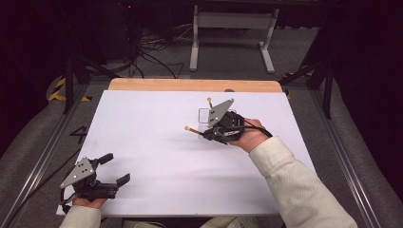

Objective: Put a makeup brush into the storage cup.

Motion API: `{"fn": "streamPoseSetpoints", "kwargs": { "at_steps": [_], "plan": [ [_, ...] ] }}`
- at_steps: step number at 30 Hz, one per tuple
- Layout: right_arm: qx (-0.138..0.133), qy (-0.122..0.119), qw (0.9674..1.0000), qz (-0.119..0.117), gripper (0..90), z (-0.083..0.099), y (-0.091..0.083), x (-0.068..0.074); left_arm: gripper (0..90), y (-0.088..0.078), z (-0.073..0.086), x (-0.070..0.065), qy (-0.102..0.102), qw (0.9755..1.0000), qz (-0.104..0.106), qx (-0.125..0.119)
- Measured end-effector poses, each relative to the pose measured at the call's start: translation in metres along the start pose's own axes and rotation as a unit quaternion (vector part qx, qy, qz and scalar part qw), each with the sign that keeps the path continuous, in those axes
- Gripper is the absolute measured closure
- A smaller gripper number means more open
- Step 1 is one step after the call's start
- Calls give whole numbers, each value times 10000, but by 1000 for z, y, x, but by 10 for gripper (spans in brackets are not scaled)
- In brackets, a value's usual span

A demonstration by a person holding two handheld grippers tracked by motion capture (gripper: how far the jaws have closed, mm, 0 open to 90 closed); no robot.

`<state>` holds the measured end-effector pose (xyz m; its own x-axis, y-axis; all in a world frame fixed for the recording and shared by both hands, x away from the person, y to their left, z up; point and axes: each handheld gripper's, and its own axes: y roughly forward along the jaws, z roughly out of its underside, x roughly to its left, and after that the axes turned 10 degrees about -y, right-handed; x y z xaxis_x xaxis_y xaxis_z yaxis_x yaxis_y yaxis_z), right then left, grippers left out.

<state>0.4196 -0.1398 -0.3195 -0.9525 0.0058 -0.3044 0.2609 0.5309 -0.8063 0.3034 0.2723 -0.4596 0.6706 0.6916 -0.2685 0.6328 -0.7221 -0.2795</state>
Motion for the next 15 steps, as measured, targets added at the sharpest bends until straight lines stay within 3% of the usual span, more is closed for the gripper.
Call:
{"fn": "streamPoseSetpoints", "kwargs": {
  "at_steps": [2, 5, 15],
  "plan": [
    [-35, 24, 10000, 37, 837, 0, -1, 0, 3, 0, 0, 0, -13, 10000, 5, 3],
    [-303, 127, 9994, 144, 837, 2, -8, -1, 3, 1, 0, 0, 20, 10000, -6, -7],
    [-807, 380, 9951, 430, 837, 6, -19, 0, 3, 1, -1, 0, 29, 10000, 7, 1]
  ]
}}
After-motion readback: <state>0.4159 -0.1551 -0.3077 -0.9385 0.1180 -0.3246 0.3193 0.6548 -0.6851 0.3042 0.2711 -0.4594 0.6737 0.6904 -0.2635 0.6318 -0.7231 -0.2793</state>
